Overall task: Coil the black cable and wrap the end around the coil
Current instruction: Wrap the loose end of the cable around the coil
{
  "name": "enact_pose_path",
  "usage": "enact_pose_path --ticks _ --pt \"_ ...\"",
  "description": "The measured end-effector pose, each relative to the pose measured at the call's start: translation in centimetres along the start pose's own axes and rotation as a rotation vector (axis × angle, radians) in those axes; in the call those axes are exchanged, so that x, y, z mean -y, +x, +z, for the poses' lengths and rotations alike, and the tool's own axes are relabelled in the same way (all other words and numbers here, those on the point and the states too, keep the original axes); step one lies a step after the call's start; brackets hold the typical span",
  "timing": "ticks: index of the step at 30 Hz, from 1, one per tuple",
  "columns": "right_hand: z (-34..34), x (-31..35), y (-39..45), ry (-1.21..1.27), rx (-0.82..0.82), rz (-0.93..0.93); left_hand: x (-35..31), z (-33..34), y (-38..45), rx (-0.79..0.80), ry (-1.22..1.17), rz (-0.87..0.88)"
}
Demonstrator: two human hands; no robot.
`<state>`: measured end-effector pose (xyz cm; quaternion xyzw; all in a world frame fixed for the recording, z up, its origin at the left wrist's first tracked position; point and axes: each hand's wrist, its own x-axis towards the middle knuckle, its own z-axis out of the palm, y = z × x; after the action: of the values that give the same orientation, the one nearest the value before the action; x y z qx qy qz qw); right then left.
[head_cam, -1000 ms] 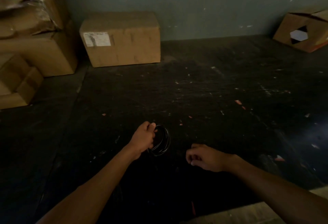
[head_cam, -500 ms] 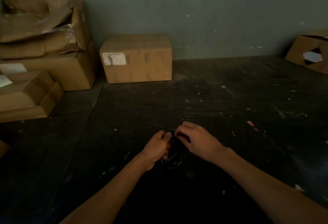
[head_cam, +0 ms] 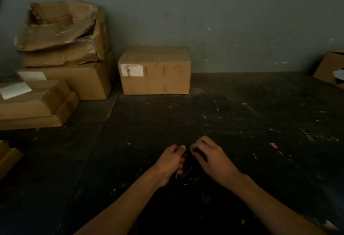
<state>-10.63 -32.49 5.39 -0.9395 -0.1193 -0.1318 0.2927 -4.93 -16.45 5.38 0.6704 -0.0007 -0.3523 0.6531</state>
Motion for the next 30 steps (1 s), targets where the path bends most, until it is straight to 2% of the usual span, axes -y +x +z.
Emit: enact_pose_path --ticks 5,13,19,23,30 --pt "-0.2 -0.1 0.7 -0.045 -0.015 -0.063 -0.4 0.0 0.3 -0.005 0.109 0.027" --pt "0.1 -0.4 1.1 -0.089 -0.074 -0.141 -0.9 -0.6 0.8 0.058 0.089 0.052" --pt "0.4 -0.4 1.1 -0.116 -0.090 -0.177 -0.6 -0.7 1.3 -0.012 0.109 0.093" --pt "0.3 -0.5 1.5 -0.188 -0.106 -0.268 -0.6 -0.7 1.6 -0.102 -0.013 0.088" --pt "0.4 -0.3 1.6 -0.065 -0.045 -0.321 -1.3 -1.4 1.7 -0.156 -0.021 0.090"
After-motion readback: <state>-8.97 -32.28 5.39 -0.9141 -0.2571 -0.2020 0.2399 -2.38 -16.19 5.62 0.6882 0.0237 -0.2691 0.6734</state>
